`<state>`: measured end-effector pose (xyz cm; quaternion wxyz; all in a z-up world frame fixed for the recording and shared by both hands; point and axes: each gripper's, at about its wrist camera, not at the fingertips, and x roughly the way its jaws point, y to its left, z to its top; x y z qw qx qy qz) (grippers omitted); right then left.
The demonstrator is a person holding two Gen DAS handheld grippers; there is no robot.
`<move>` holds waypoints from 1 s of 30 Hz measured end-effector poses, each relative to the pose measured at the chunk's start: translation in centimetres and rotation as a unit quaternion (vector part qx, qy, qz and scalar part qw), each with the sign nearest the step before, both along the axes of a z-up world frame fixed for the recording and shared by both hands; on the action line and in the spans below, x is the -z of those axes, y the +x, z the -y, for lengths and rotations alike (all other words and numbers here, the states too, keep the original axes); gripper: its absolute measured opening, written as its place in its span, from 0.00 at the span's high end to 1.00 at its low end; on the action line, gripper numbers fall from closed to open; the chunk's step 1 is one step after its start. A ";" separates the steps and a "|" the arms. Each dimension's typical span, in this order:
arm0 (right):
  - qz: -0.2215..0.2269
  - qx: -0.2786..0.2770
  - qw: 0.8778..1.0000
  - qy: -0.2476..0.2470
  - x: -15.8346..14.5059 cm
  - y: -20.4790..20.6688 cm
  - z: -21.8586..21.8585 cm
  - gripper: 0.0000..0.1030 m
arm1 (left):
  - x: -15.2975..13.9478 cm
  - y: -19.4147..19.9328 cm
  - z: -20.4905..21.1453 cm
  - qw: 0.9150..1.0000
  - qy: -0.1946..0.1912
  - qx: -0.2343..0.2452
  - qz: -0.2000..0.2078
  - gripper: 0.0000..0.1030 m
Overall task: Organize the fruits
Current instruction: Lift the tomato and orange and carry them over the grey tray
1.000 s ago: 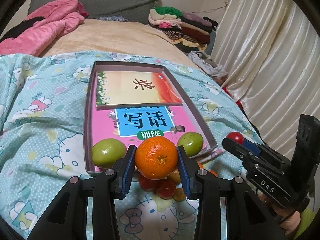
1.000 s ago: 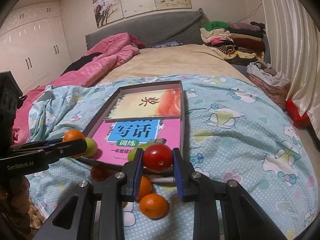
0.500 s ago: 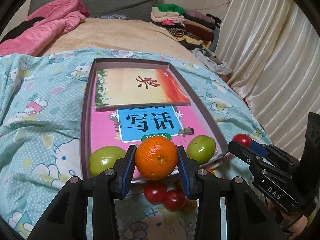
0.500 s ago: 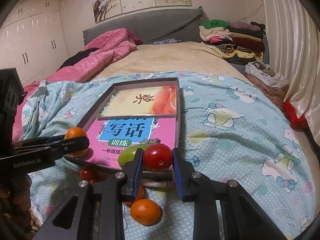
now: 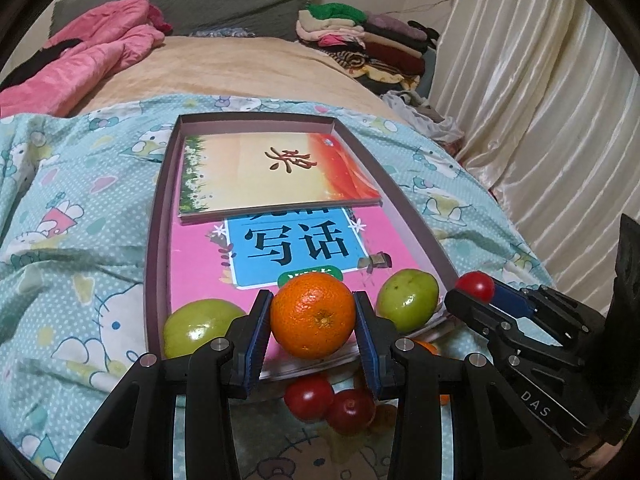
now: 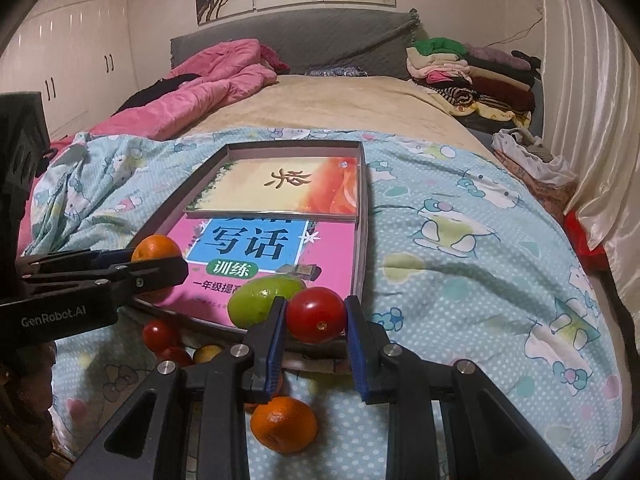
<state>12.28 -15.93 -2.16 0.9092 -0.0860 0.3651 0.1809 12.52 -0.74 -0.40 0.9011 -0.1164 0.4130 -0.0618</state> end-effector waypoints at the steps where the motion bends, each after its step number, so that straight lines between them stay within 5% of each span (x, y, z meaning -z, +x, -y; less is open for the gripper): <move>1: 0.000 0.000 1.000 -0.002 0.1 0.0 -0.1 0.72 | 0.1 0.1 0.0 1.000 0.002 0.000 0.000 0.60; 30: -0.026 -0.031 0.999 -0.008 1.6 2.2 -1.6 0.72 | 1.2 1.4 0.3 1.000 0.007 0.010 -0.016 0.60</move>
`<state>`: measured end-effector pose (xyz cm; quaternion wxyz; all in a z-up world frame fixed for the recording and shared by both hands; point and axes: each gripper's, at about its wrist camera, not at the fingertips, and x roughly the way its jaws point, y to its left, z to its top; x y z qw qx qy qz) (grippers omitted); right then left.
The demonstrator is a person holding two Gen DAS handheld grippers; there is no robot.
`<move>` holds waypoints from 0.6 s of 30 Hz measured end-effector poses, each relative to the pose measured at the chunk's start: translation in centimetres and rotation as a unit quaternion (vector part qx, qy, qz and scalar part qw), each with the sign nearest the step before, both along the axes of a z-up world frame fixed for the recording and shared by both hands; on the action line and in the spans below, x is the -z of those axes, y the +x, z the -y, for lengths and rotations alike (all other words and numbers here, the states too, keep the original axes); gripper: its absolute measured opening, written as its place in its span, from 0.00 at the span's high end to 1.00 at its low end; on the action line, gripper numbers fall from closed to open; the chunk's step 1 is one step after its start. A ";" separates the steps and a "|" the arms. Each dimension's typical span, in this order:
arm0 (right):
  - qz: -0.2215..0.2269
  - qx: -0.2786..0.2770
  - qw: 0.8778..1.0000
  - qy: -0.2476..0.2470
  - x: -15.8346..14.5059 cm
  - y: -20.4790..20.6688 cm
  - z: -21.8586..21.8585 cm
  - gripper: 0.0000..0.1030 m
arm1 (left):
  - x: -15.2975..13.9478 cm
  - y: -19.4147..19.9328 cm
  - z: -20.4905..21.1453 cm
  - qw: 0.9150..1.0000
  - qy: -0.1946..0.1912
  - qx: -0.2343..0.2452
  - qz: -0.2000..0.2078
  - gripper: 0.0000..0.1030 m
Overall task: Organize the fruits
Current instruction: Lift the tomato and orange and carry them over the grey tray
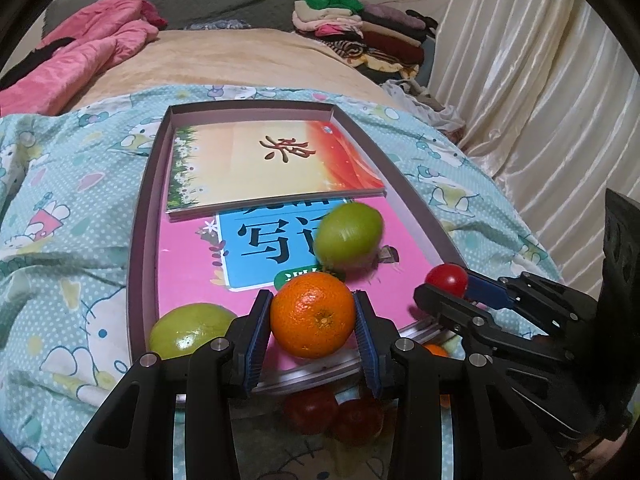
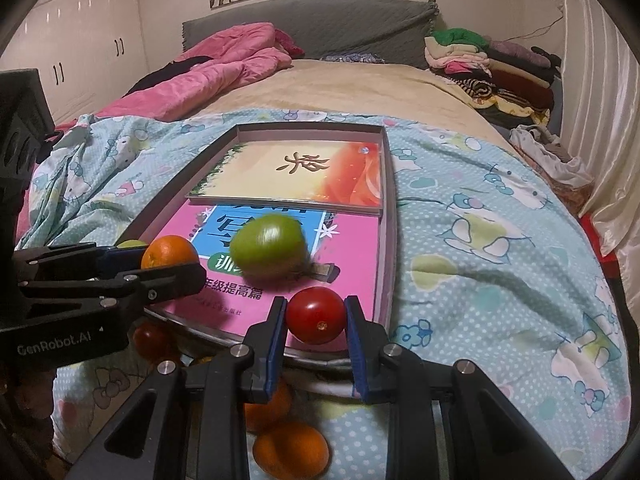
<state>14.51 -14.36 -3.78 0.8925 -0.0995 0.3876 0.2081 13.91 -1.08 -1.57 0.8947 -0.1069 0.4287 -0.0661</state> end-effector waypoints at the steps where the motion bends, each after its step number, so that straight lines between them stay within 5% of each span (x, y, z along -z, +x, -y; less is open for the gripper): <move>1: -0.001 -0.002 1.000 0.001 0.0 0.1 -0.1 0.72 | 0.0 0.1 0.0 1.000 0.000 0.001 0.000 0.60; 18: -0.018 -0.027 0.999 -0.006 0.7 1.1 -1.1 0.72 | 0.7 0.4 0.8 1.000 0.020 0.012 -0.016 0.60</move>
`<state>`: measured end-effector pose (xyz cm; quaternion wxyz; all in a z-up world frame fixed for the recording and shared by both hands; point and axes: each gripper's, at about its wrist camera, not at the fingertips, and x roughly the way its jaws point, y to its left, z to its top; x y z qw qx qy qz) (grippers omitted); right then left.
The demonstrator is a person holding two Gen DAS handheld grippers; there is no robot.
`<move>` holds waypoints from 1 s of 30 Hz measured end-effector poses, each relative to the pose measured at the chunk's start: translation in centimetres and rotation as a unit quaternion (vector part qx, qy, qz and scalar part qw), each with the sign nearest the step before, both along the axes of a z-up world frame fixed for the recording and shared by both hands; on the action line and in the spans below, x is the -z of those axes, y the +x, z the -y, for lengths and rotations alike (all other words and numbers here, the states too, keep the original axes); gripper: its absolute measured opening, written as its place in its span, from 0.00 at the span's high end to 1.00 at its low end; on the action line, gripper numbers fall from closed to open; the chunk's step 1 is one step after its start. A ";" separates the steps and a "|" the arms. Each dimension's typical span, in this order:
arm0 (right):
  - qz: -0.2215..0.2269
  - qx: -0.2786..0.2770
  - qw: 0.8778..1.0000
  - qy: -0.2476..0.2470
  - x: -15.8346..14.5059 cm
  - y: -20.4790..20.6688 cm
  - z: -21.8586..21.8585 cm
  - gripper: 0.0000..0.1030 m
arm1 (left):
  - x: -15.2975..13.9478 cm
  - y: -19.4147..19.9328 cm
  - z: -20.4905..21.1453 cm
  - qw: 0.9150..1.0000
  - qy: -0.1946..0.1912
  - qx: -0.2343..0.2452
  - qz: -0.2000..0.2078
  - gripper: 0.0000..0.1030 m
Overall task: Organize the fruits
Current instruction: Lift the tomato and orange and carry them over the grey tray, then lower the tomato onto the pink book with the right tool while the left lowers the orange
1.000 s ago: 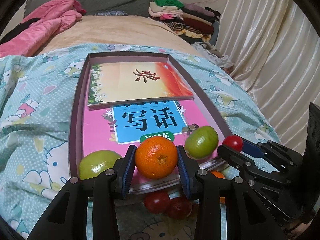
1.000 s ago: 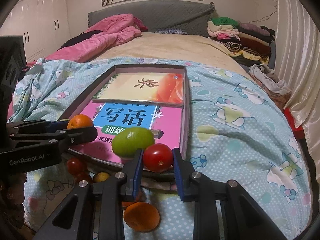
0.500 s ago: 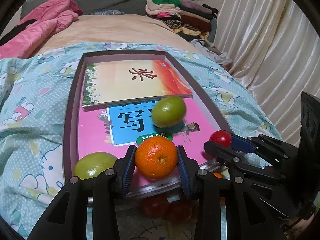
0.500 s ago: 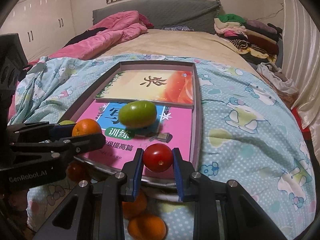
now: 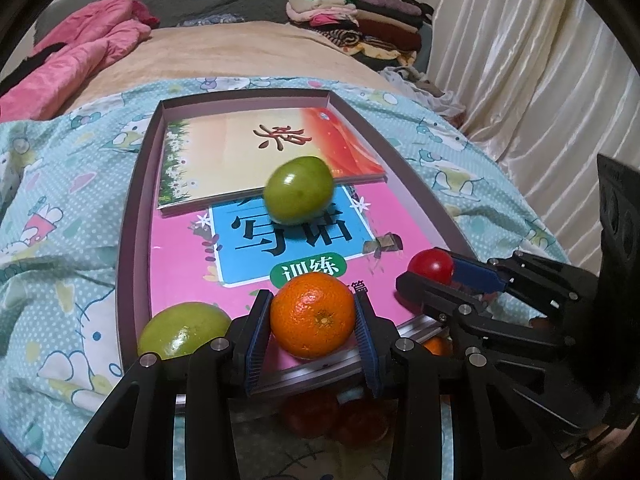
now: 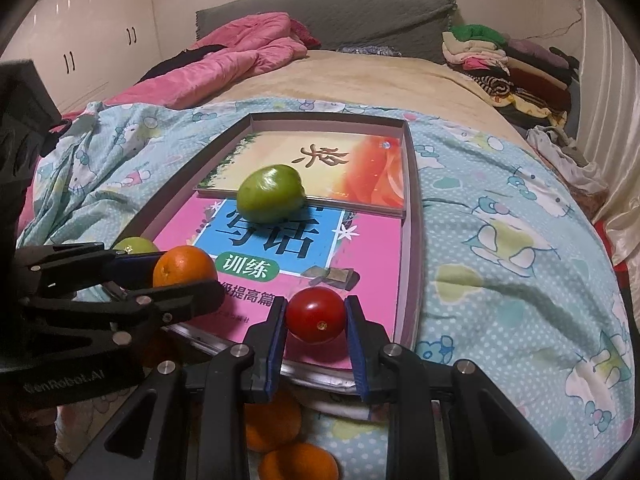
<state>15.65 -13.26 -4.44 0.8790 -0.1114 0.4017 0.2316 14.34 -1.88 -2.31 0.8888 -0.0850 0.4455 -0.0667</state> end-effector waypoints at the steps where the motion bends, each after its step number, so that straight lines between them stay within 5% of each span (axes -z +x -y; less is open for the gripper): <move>1: 0.001 0.000 1.000 -0.001 0.0 0.0 0.0 0.72 | 0.1 0.1 0.0 1.000 0.000 0.000 -0.002 0.60; 22: 0.004 0.005 1.000 -0.002 -0.1 0.0 0.4 0.72 | 0.2 0.1 0.0 1.000 -0.001 0.001 -0.006 0.60; 30: 0.027 0.011 1.000 0.005 -1.0 -0.3 0.8 0.64 | 0.2 0.0 0.0 1.000 -0.005 0.001 -0.009 0.60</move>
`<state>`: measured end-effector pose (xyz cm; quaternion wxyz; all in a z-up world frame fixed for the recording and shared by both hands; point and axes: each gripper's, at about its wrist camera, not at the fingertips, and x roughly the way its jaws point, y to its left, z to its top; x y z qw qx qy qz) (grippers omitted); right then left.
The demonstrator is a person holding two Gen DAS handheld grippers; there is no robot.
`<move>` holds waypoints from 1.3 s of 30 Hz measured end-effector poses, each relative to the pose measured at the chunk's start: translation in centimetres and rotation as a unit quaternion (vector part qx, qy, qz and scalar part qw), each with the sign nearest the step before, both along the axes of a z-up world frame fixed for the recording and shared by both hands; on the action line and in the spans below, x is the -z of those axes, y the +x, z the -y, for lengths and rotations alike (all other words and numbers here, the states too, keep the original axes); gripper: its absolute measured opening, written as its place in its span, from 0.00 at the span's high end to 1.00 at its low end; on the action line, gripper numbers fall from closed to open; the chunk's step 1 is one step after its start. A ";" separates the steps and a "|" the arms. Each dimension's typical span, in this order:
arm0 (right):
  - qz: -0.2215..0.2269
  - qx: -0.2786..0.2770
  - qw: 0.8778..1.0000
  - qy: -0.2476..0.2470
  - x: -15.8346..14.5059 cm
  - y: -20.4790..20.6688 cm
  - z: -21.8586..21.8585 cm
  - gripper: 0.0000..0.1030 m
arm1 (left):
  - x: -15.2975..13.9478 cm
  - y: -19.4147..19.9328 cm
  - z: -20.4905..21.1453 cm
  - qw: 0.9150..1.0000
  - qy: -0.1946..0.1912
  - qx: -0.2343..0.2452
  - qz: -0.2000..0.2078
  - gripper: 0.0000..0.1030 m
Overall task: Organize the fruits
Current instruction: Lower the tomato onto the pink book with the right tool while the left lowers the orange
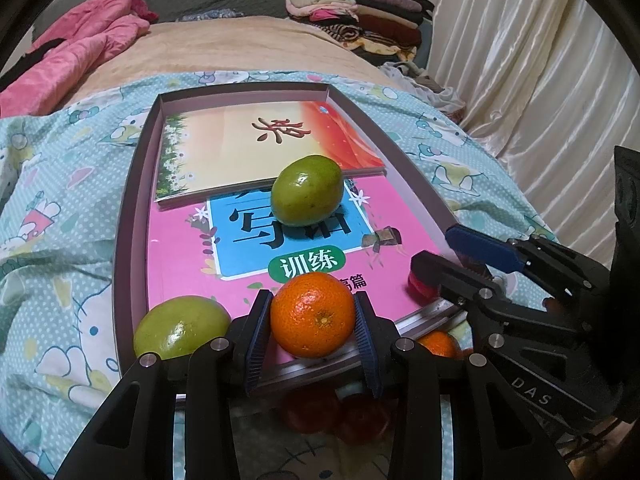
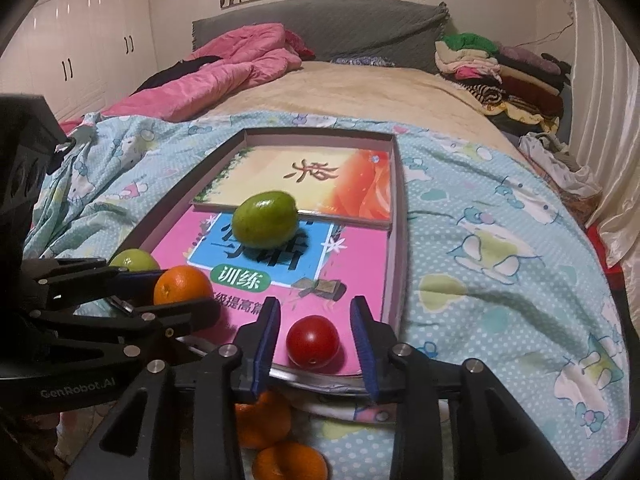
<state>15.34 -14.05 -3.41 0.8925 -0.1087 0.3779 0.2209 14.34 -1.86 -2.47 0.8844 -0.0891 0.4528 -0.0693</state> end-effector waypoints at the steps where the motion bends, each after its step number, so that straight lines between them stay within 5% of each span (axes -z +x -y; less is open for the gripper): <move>1: 0.003 0.002 1.000 -0.001 -0.1 0.0 0.1 0.63 | 0.0 0.0 0.0 1.000 0.000 0.000 0.000 0.60; 21: 0.013 0.014 1.000 0.023 -0.8 -0.3 1.0 0.53 | -1.1 -0.6 -0.5 1.000 -0.013 -0.011 0.009 0.56; 30: 0.030 0.011 0.999 0.032 -1.4 -0.7 1.0 0.52 | -2.3 -1.3 -1.2 0.999 -0.019 -0.025 0.031 0.43; 39: 0.049 0.008 0.998 0.048 -2.3 -1.2 1.1 0.36 | -3.4 -2.4 -1.6 0.998 -0.024 -0.042 0.051 0.28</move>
